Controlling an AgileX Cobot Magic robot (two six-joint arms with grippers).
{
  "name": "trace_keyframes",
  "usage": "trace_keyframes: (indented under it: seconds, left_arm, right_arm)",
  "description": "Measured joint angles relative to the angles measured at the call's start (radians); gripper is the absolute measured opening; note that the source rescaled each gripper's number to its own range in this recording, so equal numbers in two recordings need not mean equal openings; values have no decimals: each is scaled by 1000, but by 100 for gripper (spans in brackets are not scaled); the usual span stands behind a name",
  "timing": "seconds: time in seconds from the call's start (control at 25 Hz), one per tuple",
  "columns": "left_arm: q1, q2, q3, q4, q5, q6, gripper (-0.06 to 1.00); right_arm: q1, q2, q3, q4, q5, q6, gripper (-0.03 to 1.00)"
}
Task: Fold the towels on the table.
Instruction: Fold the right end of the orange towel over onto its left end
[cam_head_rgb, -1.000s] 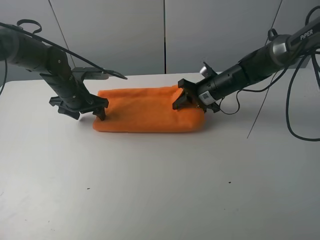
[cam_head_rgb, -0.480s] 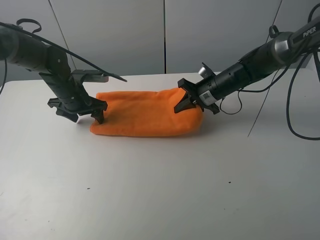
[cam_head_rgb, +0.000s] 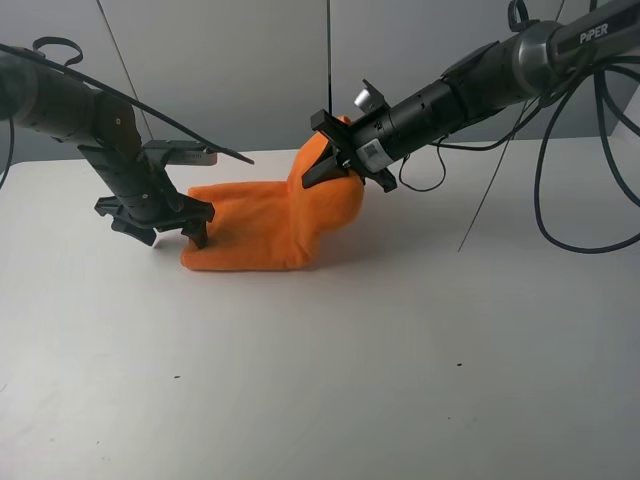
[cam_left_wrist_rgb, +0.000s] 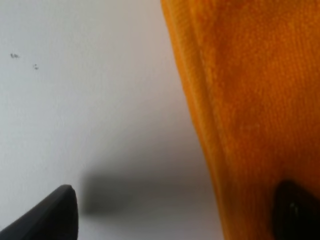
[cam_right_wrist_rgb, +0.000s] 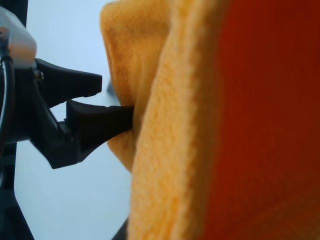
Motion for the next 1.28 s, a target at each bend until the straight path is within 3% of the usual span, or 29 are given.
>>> trace_keyframes:
  seconds: [0.4,0.76,1.28]
  left_arm:
    - [0,0,0,0,0,0,100]
    - [0,0,0,0,0,2,100]
    - [0,0,0,0,-2,22,100]
  right_arm:
    - [127,50,-89,51,-79,28,6]
    - [136,132,-142,158,-82,73,6]
    - [172,211,-149,192,-109,55,6]
